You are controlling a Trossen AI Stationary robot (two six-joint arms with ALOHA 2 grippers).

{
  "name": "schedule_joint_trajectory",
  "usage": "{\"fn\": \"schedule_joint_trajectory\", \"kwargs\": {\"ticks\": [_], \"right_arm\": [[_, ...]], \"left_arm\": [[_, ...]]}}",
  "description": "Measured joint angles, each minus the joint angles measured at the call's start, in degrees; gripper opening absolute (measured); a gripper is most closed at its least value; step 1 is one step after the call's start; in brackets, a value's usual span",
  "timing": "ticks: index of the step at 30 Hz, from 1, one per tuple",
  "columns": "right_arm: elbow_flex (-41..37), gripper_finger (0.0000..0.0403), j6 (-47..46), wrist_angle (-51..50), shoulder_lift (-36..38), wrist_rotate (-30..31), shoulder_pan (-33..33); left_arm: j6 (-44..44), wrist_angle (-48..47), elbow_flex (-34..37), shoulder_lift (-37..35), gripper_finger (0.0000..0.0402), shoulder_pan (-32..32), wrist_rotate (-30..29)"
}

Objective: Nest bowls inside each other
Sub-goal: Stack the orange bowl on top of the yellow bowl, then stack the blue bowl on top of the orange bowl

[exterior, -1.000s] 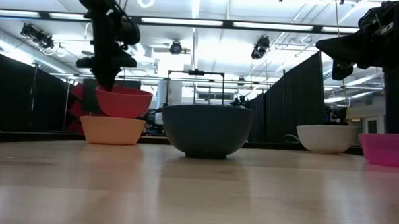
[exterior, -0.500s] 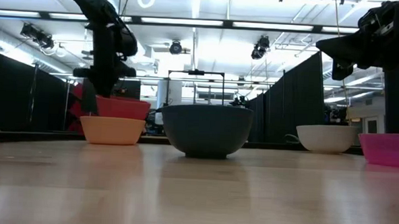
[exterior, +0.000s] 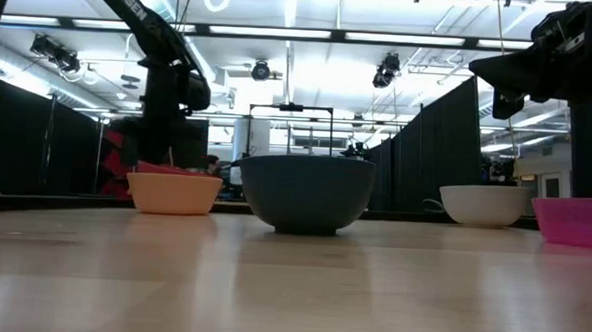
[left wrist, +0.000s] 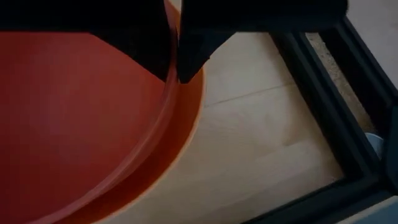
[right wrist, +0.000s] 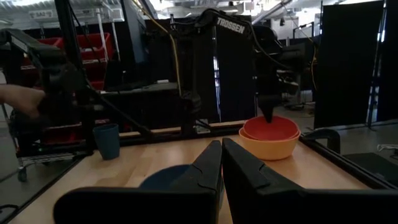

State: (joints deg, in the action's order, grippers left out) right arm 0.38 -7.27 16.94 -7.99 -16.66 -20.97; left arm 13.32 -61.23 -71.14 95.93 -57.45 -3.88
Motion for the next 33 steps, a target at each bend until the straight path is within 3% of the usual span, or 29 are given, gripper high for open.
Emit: {"fn": "schedule_joint_trajectory", "kwargs": {"ticks": [18,26,30,33], "right_arm": [[-0.01,0.0005,-0.49,1.07,0.00,0.95,0.02],[1.89,0.0069,-1.67,3.57,-3.57,4.76,0.02],[4.99,0.0110,-1.48,4.91,-9.14,4.59,0.03],[8.11,0.0131,-1.22,4.90,-16.54,3.51,0.08]], "left_arm": [[-4.54,-3.64,-1.41,-1.78,0.0212,0.19,0.92],[-8.14,3.27,-3.81,-11.66,0.0229,2.22,4.63],[-11.54,9.71,-2.34,-16.91,0.0222,6.04,11.51],[-11.40,11.45,0.13,-18.40,0.0217,10.46,12.80]]}}
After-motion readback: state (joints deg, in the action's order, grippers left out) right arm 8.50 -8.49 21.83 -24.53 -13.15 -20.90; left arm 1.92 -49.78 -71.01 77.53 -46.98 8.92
